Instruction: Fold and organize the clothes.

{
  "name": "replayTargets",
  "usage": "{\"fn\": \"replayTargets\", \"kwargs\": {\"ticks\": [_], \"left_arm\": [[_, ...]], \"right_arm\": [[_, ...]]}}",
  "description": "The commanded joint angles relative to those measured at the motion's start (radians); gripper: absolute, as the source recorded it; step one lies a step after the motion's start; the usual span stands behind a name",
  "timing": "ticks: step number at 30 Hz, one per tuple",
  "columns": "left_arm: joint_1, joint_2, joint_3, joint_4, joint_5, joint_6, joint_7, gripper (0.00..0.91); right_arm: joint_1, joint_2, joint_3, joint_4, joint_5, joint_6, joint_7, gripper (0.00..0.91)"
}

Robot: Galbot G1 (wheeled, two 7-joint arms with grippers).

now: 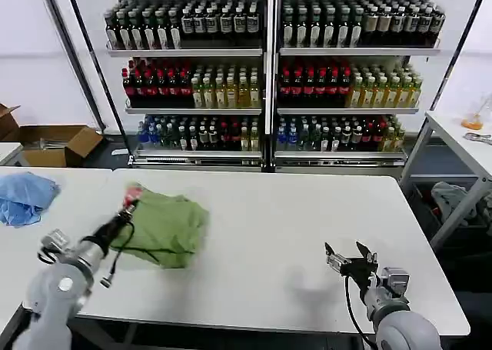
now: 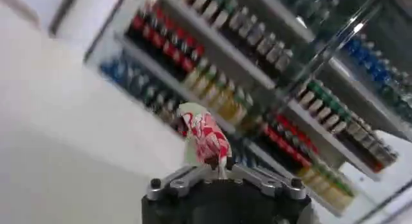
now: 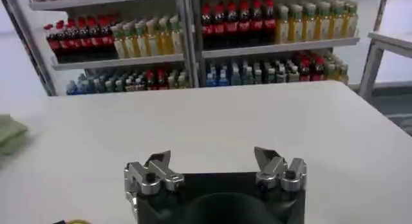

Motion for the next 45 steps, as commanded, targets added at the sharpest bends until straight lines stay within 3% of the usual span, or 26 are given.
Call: {"fn": "replayTargets", "kwargs": {"ticks": [1,6,9,14,18,24,32,38,42,45], "left_arm": [[-0.050,0.171,0.187,-0.125,0.451,0.011,0.106,0.030],[-0.065,0.055,0.526,0.033,0.918,-0.020,0.149,0.030],[-0.136,-0.023,0.648,0.142,1.043,-0.035,0.151,0.030],[-0.336,-0.152,0.836,0.233,1.024,-0.021,0.147,0.030],[-0.467,-0.205,0.972,0.299,0.969,0.007,0.146,0.030],[-0.525,-0.283,1.070,0.389,0.939,0.044,0.079,0.030],[-0.574,-0.339,1.078,0.461,0.932,-0.003,0.051,0.030],[-0.517,-0.297,0.934,0.291,0.671,-0.031,0.023,0.030],[-0.500,-0.200,0.684,0.146,0.423,0.021,-0.021,0.030],[-0.485,-0.050,0.558,0.121,0.420,0.039,-0.020,0.030]], "right_arm": [[0.000,0.006,0.003,-0.002,-0.001,0.000,0.000,0.907],[-0.011,0.017,0.009,0.000,-0.009,0.000,0.000,0.907],[-0.020,0.018,0.023,0.006,-0.010,0.000,0.001,0.907],[-0.045,0.030,0.044,0.018,-0.019,-0.001,0.001,0.907],[-0.068,0.042,0.060,0.032,-0.027,-0.001,0.001,0.907],[-0.091,0.049,0.082,0.045,-0.031,-0.001,0.001,0.907],[-0.097,0.046,0.094,0.051,-0.030,-0.001,0.000,0.907],[-0.092,0.036,0.097,0.047,-0.022,-0.001,0.000,0.907],[-0.078,0.029,0.093,0.042,-0.015,-0.002,0.001,0.907],[-0.062,0.025,0.082,0.033,-0.011,-0.002,0.001,0.907]]}}
